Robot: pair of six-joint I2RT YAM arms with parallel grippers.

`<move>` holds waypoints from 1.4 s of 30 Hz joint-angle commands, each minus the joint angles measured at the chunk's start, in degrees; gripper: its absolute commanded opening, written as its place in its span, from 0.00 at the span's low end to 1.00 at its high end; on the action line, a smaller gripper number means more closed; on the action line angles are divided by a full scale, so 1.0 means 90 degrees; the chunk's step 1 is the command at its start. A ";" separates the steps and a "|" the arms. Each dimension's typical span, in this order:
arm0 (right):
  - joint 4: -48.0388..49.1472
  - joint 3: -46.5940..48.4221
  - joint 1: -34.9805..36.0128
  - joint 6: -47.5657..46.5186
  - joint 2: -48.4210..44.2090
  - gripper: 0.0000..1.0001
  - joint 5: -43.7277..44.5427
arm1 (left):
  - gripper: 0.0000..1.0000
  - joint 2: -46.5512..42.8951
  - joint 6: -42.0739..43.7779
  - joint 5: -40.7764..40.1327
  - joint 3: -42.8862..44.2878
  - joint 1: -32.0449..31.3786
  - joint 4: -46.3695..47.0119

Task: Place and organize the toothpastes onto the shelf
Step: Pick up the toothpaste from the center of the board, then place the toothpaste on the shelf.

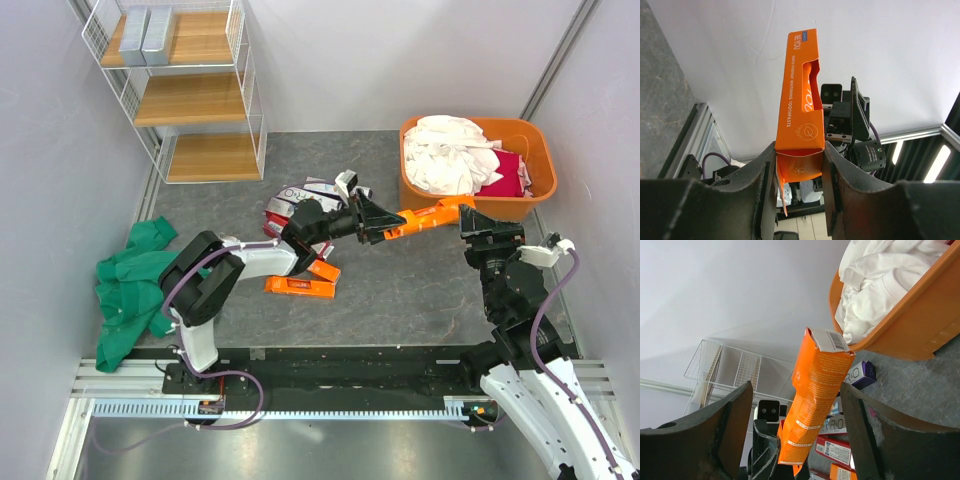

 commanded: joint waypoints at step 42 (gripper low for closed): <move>0.0193 -0.0106 0.0022 -0.0009 0.0325 0.98 -0.0195 | 0.11 -0.4462 0.3941 0.1379 0.1598 0.5762 -0.7103</move>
